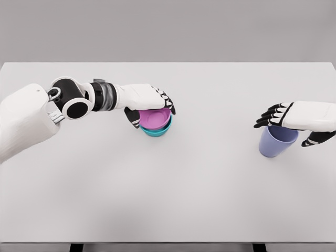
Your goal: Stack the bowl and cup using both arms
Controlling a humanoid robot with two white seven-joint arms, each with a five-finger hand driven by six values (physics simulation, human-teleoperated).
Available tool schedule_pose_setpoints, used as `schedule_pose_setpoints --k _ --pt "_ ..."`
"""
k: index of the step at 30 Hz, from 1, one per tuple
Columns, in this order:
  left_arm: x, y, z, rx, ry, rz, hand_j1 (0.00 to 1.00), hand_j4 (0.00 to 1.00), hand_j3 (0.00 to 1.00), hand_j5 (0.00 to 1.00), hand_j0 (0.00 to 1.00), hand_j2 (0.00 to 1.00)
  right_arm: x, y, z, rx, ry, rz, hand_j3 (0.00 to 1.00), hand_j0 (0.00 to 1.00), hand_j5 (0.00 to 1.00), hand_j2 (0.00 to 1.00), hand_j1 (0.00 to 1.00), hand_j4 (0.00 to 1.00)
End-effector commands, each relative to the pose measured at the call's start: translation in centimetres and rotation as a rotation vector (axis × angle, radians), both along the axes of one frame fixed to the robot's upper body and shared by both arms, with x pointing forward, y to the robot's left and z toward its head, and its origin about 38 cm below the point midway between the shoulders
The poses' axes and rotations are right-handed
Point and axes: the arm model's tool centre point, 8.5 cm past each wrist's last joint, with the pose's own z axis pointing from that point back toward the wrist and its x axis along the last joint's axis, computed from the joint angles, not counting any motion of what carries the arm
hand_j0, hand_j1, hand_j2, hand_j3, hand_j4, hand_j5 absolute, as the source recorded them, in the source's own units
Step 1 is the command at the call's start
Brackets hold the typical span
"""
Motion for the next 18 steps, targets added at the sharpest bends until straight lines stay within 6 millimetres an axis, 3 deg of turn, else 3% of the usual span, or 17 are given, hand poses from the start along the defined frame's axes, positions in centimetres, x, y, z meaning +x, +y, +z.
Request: schedule_pose_setpoints --k 1,13,18 --pt "0.0 0.0 0.1 -0.002 -0.002 -0.005 1.0 1.0 1.0 1.0 1.0 1.0 0.1 0.0 0.0 0.004 0.001 -0.003 1.0 1.0 1.0 1.0 1.0 1.0" --pt "-0.2 0.1 0.6 -0.009 -0.007 -0.014 1.0 1.0 1.0 1.0 1.0 1.0 0.5 -0.3 -1.0 -0.013 0.011 -0.019 1.0 1.0 1.0 1.0 1.0 1.0" --pt "-1.0 0.8 2.8 -0.044 -0.026 -0.038 1.0 1.0 1.0 1.0 1.0 1.0 0.9 -0.5 -1.3 -0.005 0.014 -0.033 1.0 1.0 1.0 1.0 1.0 1.0"
